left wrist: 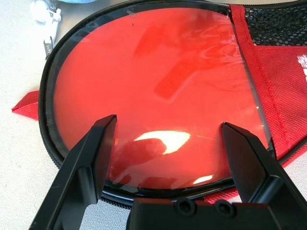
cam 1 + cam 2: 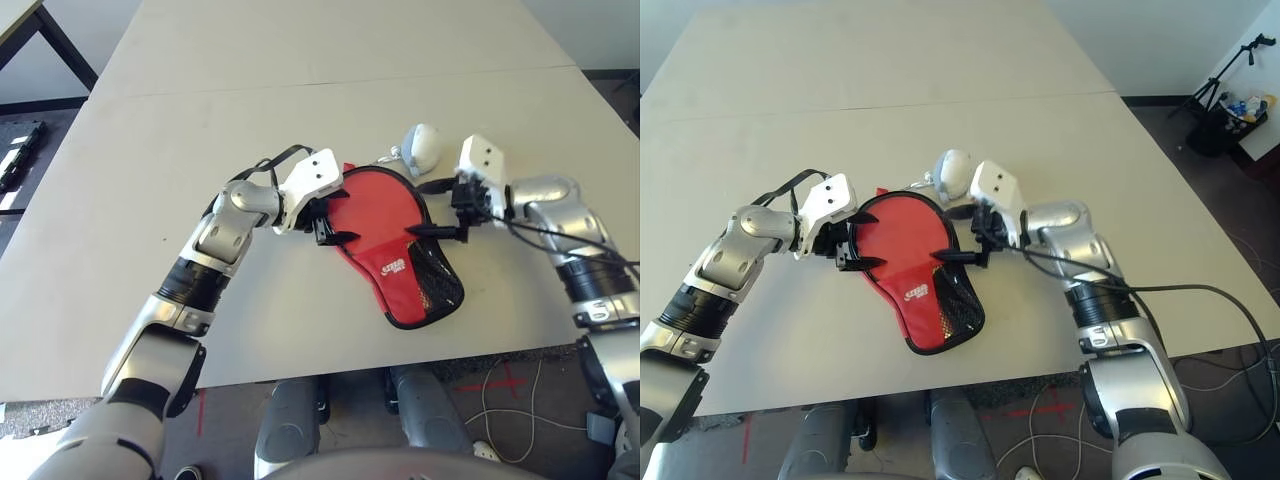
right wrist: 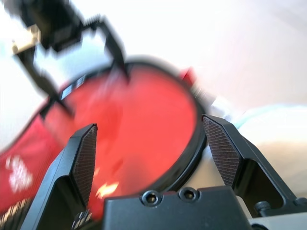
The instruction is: Store the ping-pong paddle in its case and zip it.
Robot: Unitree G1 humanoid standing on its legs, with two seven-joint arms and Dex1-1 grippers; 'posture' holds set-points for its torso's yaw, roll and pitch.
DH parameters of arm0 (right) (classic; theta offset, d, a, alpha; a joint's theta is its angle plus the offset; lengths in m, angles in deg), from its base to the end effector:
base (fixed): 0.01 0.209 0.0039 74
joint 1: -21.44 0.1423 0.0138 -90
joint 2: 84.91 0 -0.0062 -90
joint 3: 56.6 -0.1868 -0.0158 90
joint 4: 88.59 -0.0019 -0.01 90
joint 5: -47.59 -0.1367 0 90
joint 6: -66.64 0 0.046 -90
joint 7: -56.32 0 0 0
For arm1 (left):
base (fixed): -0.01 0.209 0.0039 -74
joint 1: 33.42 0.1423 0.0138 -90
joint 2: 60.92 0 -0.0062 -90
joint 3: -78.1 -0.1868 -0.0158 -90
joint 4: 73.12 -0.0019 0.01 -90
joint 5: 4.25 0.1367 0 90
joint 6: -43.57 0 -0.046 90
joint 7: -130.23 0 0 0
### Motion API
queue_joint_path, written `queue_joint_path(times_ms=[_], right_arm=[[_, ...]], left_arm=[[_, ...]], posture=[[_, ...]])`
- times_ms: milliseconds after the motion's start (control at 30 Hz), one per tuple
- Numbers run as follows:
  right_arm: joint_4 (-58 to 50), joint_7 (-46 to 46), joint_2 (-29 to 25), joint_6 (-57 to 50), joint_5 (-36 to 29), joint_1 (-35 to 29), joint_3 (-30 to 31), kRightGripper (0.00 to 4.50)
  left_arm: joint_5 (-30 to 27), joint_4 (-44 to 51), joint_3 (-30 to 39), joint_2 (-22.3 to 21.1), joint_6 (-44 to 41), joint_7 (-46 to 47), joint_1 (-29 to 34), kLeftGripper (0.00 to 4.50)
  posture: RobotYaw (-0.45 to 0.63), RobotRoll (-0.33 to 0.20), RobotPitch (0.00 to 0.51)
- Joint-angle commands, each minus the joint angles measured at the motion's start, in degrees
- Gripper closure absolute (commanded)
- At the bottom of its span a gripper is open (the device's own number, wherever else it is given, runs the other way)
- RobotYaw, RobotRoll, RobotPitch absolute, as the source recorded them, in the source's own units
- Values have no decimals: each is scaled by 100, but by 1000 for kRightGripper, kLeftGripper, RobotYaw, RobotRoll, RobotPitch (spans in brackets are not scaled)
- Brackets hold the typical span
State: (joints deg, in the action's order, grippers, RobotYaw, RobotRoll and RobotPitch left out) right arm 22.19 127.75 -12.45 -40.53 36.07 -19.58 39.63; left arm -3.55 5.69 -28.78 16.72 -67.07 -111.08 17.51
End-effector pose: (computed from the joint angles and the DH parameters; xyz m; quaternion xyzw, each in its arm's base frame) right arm 0.3287 -0.2169 0.2190 -0.2098 0.0386 0.5578 0.8021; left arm 0.3106 0.1699 0.1612 0.2881 0.1254 -0.5354 0.7840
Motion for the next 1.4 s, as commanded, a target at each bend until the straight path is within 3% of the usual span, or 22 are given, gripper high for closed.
queue_joint_path(times_ms=[33,167,567,967,1067,1400], right_arm=[[295,-353,178,-178,-128,285,-225,0],[1217,-1277,495,16,92,797,-430,0],[3388,-2632,778,655,773,1582,-359,0],[4007,-2378,751,434,1245,1503,-134,0],[4068,-2358,722,275,1300,1509,-140,556],[3610,-1793,388,171,1338,1349,-106,3484]], left_arm=[[148,-78,-293,-8,-164,13,292,39],[127,62,-306,15,-236,49,375,39],[38,680,-314,-63,-582,66,672,39],[-17,890,-322,-156,-733,83,723,39],[-15,886,-347,-156,-747,67,703,0],[-21,851,-421,-107,-821,60,659,0]], posture=[[-99,0,224],[-90,0,223],[-57,0,226],[-47,0,230],[-48,0,233],[-53,0,233]])
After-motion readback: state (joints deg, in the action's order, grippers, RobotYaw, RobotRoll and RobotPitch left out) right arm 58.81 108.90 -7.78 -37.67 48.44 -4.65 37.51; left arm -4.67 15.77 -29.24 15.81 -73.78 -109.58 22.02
